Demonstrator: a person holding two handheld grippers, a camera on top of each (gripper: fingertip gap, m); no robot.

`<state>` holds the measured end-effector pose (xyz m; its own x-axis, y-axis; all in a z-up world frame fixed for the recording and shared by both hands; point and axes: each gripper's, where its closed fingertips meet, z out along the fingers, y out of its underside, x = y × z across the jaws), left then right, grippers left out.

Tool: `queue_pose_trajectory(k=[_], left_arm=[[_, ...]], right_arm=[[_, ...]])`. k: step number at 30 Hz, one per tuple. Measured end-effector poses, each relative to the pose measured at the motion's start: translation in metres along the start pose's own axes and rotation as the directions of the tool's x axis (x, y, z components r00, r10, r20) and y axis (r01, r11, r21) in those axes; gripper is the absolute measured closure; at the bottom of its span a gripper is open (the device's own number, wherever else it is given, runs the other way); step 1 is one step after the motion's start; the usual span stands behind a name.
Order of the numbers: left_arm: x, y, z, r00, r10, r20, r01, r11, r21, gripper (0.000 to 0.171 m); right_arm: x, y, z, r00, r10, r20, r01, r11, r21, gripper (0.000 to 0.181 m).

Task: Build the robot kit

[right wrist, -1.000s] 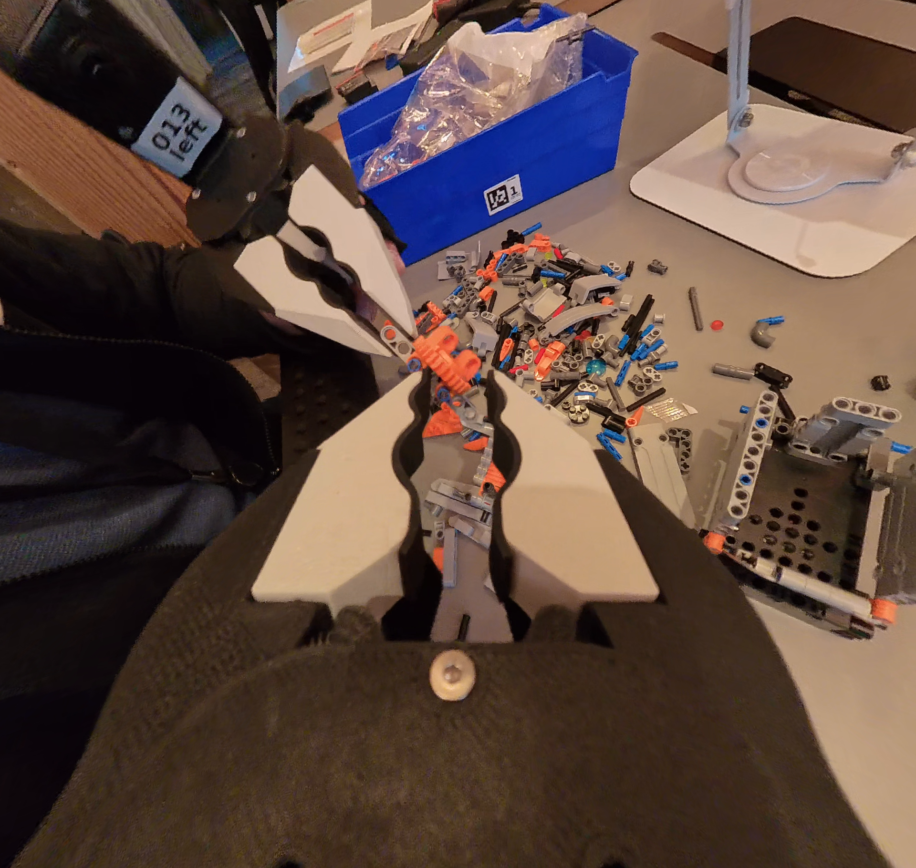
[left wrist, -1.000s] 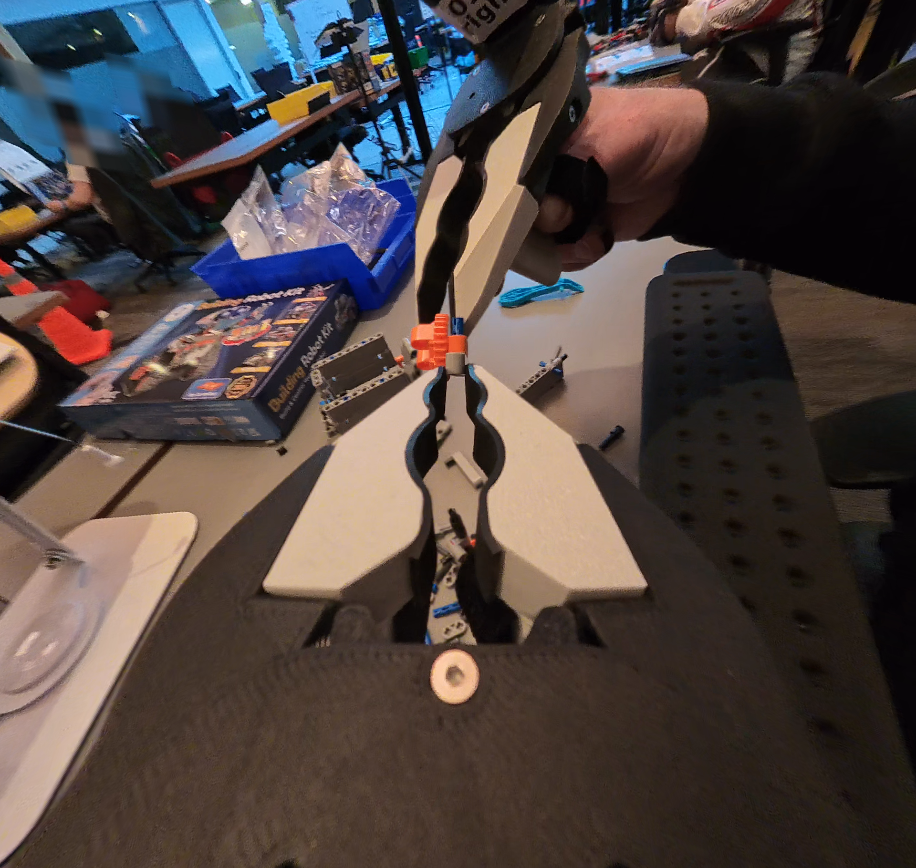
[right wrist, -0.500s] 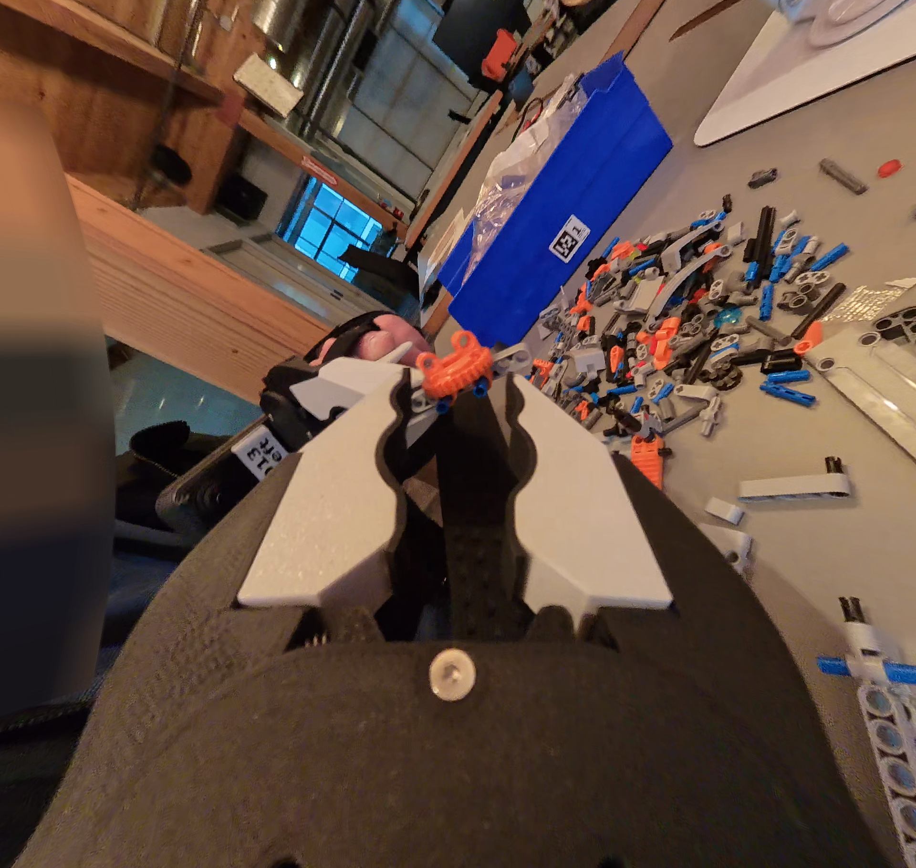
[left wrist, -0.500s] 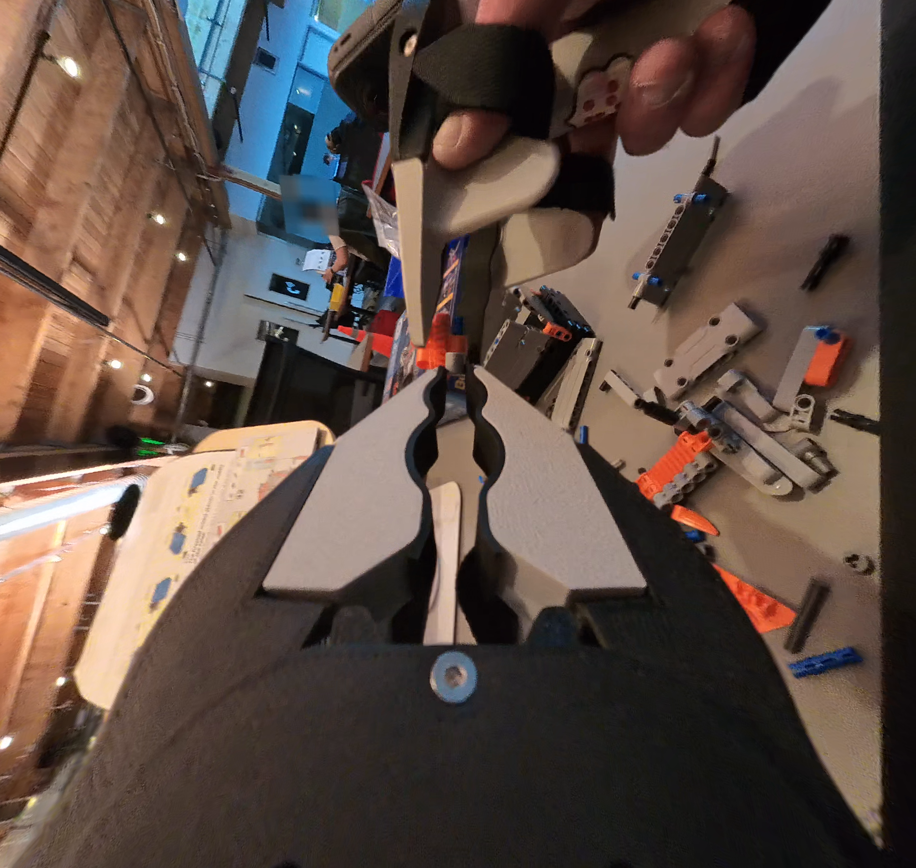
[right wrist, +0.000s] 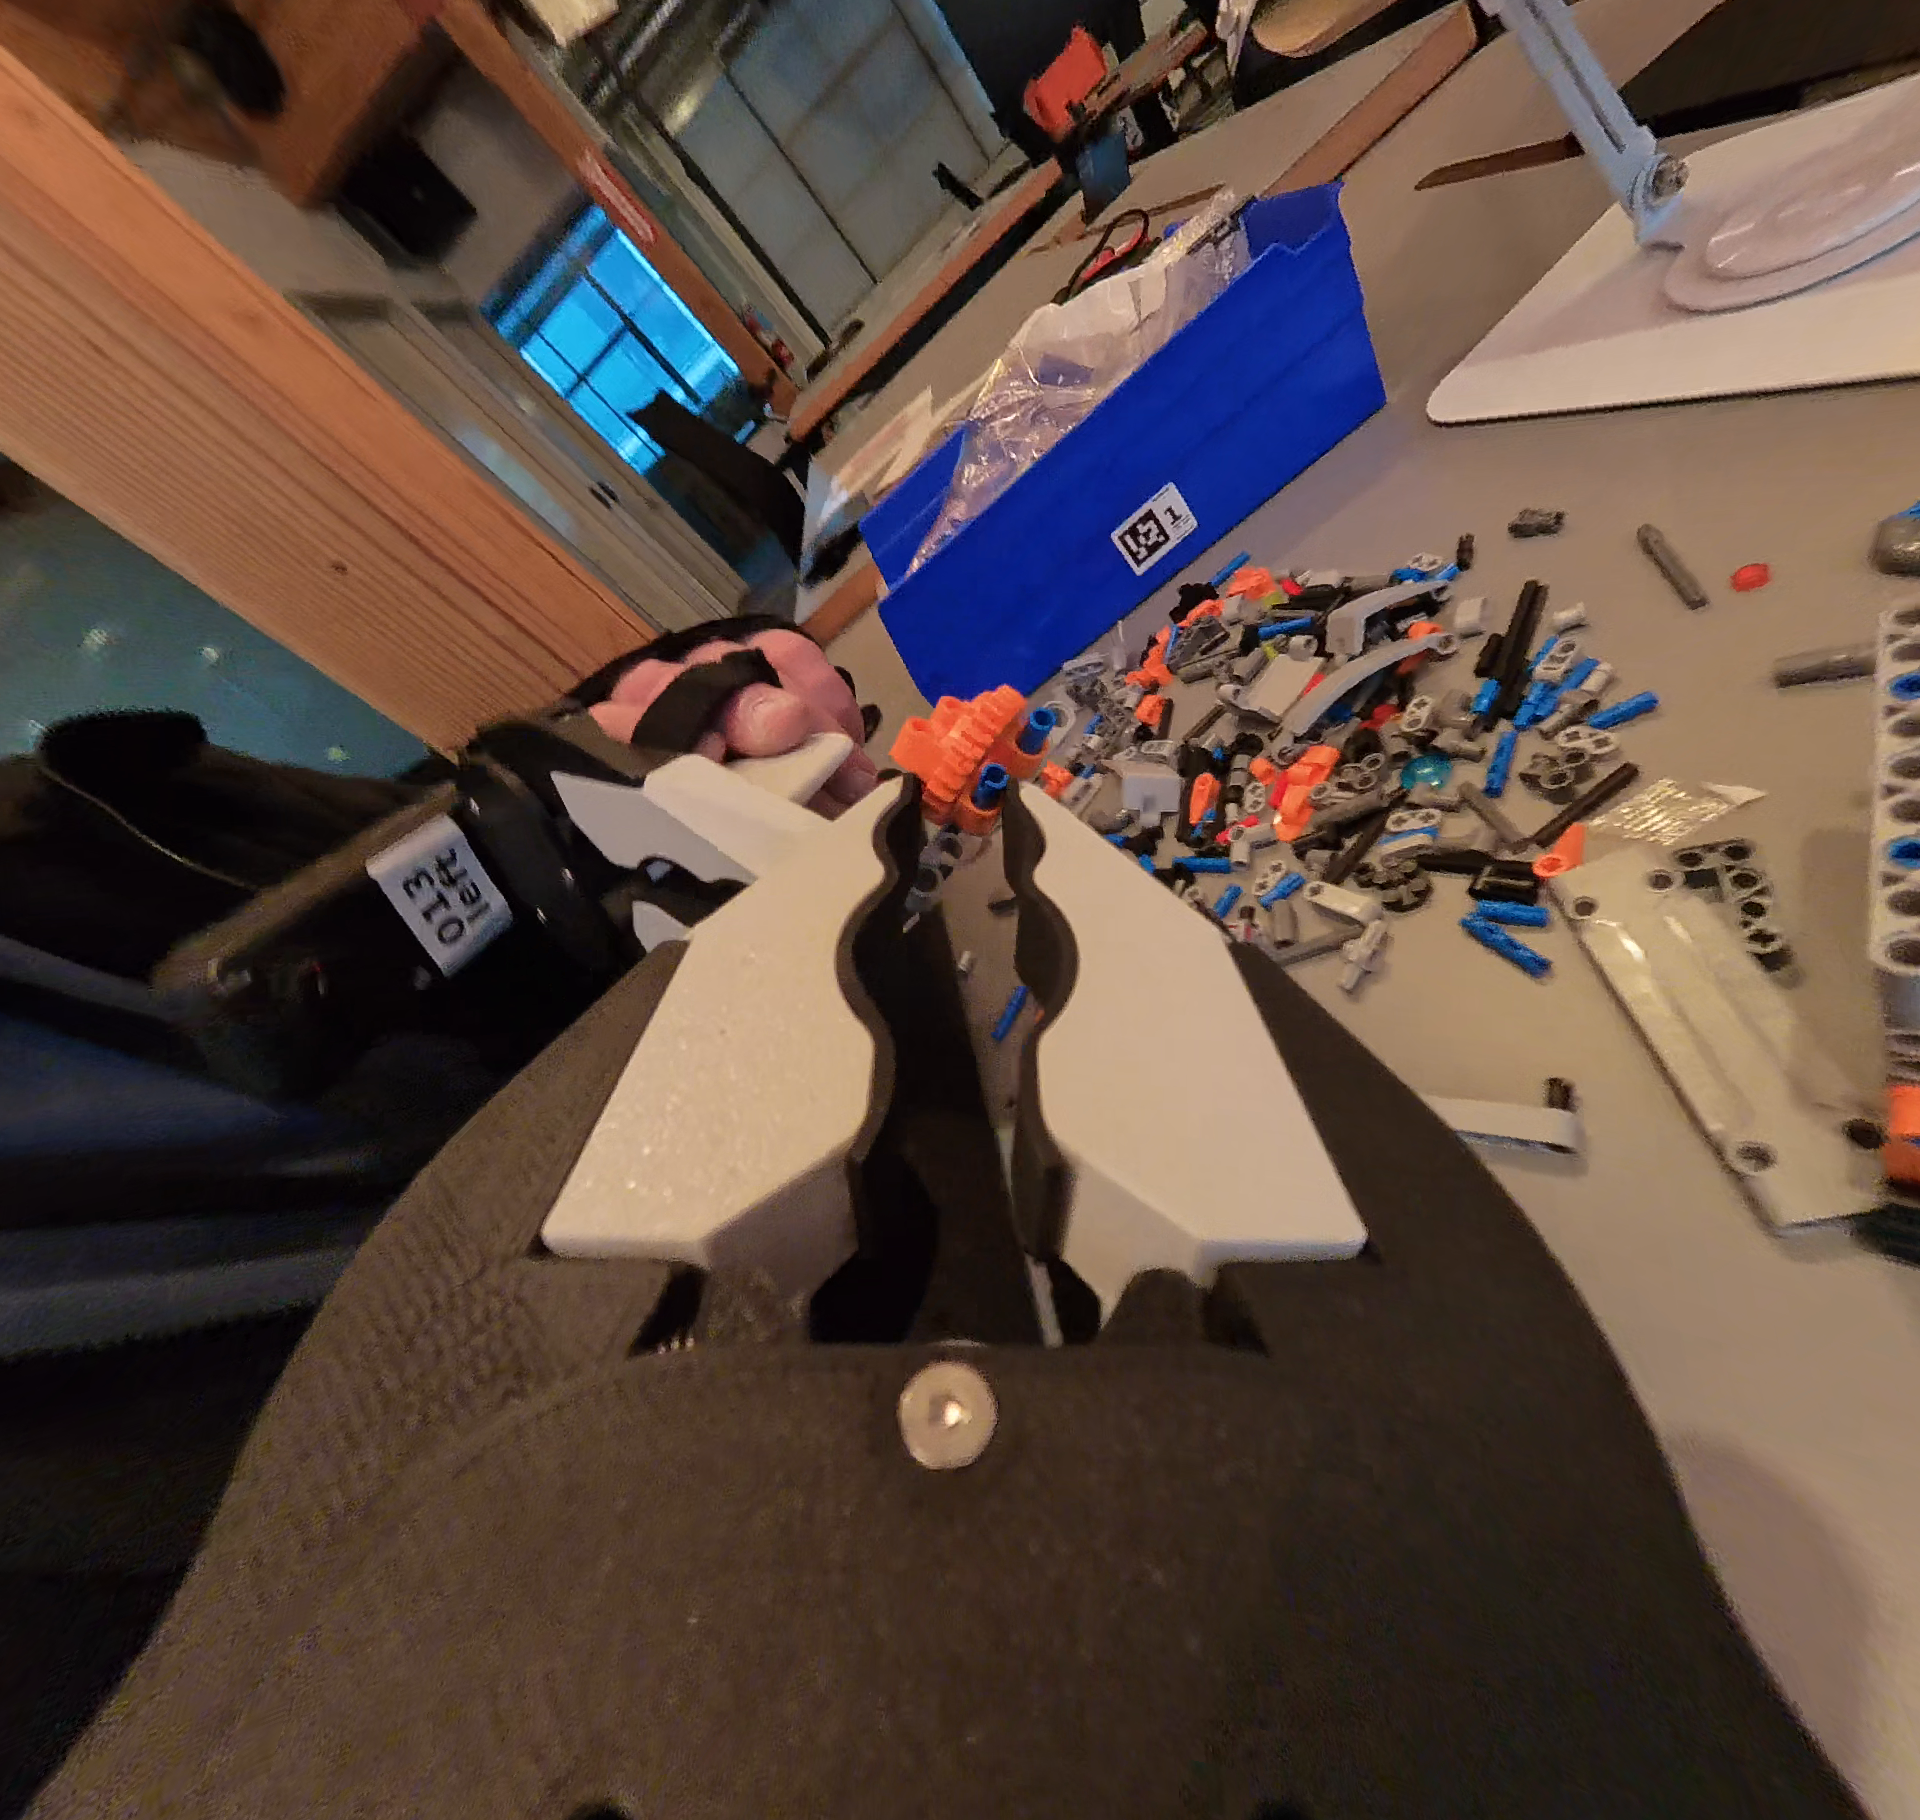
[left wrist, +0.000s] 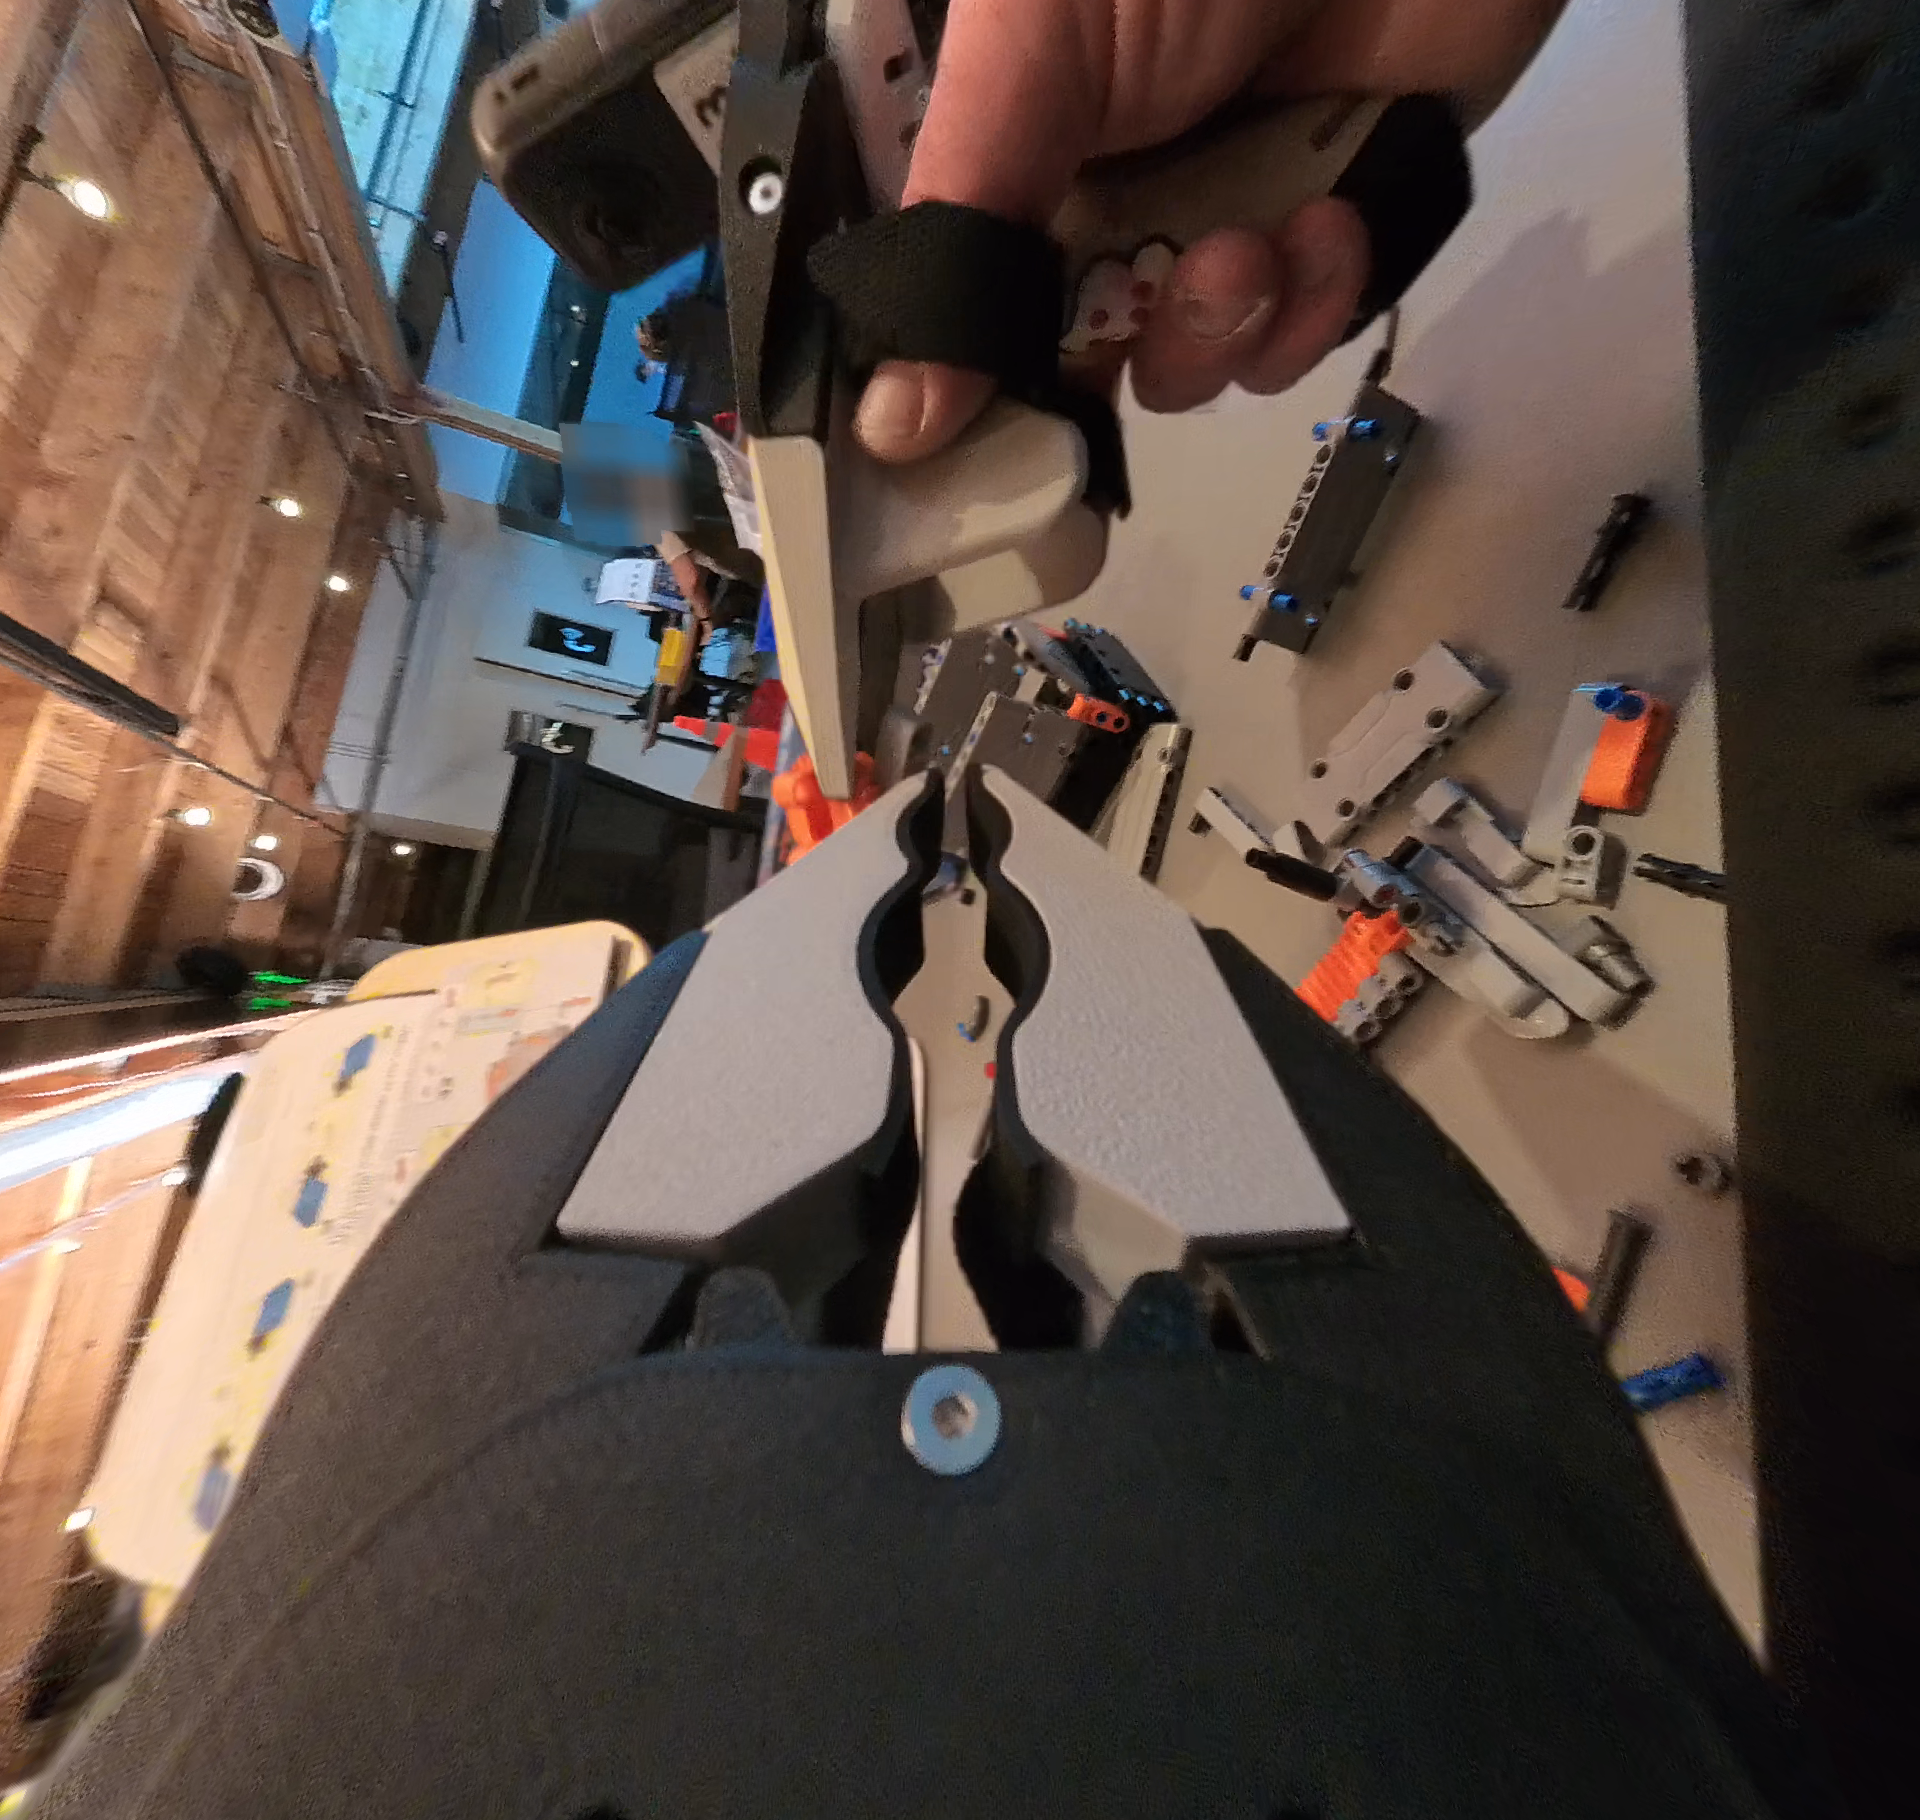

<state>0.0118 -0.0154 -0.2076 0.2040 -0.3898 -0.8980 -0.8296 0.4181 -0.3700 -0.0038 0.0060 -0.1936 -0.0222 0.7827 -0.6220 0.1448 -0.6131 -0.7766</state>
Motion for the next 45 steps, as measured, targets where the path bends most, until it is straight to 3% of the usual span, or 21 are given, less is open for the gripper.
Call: queue_pose_trajectory(k=[6,8,11,17,22,37,40,45], left_arm=[[-0.007,0.029,-0.01,0.973,-0.218,-0.077,0.219,0.976,0.002,0.169],[-0.012,0.046,-0.01,0.931,-0.344,-0.124,0.344,0.939,-0.017,0.161],[-0.004,0.064,-0.007,0.849,-0.474,-0.234,0.471,0.879,-0.071,0.157],[0.035,0.08,0.003,0.698,-0.582,-0.417,0.554,0.808,-0.199,0.151],[0.048,0.08,0.007,0.632,-0.621,-0.465,0.587,0.774,-0.237,0.151],[0.032,0.071,0.006,0.587,-0.668,-0.457,0.679,0.714,-0.172,0.151],[0.022,0.066,0.003,0.584,-0.682,-0.441,0.709,0.693,-0.133,0.152],[-0.001,0.055,0.0,0.639,-0.678,-0.362,0.715,0.698,-0.046,0.142]], right_arm=[[0.0,0.006,-0.003,0.978,-0.198,-0.064,0.189,0.975,-0.119,0.168],[0.01,0.014,-0.004,0.93,-0.336,-0.15,0.3,0.927,-0.224,0.168],[0.011,0.019,-0.001,0.871,-0.461,-0.17,0.403,0.868,-0.289,0.168],[0.02,0.036,0.004,0.76,-0.626,-0.177,0.519,0.747,-0.416,0.168],[0.025,0.045,0.009,0.762,-0.63,-0.152,0.524,0.737,-0.428,0.168],[0.015,0.029,0.02,0.753,-0.64,-0.154,0.574,0.752,-0.324,0.168],[0.011,0.018,0.02,0.777,-0.595,-0.206,0.545,0.8,-0.252,0.168],[0.003,0.003,0.023,0.899,-0.372,-0.232,0.375,0.926,-0.037,0.168]])
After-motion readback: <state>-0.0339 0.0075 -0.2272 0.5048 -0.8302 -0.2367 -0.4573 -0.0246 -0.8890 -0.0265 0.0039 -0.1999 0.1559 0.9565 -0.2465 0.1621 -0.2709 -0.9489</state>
